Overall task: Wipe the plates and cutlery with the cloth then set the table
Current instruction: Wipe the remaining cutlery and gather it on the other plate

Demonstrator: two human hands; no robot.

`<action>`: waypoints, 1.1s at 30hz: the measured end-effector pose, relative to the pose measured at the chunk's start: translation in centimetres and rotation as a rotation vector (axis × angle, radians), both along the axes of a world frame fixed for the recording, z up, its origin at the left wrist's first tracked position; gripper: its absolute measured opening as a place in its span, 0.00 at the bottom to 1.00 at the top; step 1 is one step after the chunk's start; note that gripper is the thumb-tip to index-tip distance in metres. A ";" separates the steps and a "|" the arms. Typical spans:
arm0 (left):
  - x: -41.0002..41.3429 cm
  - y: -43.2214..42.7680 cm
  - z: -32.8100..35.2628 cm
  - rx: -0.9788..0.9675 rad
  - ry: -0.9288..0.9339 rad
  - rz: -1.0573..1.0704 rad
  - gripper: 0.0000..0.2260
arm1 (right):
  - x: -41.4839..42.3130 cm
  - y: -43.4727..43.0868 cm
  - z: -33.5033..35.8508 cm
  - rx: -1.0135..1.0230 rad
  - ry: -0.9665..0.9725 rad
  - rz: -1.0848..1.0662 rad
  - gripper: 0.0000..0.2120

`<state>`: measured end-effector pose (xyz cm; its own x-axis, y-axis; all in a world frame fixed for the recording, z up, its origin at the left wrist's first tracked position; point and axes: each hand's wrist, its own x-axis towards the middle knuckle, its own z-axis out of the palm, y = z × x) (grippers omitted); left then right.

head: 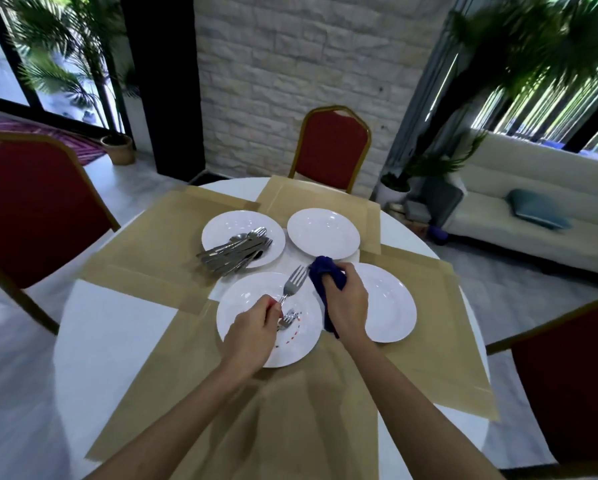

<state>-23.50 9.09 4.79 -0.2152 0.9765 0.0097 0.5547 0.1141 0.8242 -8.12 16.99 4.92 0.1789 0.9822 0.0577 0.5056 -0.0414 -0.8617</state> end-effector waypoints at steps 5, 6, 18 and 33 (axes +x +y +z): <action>-0.5 0.2 0.8 -0.071 -0.083 -0.155 0.12 | -1.0 -2.2 2.7 -0.631 0.986 0.016 0.18; -0.7 0.1 0.6 -0.099 -0.040 -0.178 0.13 | -1.0 -2.2 2.6 -0.664 1.055 0.014 0.19; -0.3 1.5 1.8 -0.351 -0.934 -0.127 0.06 | 0.9 -2.3 -1.1 -0.485 1.018 -0.080 0.10; 1.0 4.3 1.1 -0.257 -0.749 0.036 0.08 | 0.6 -4.8 -1.0 -0.460 0.592 0.362 0.11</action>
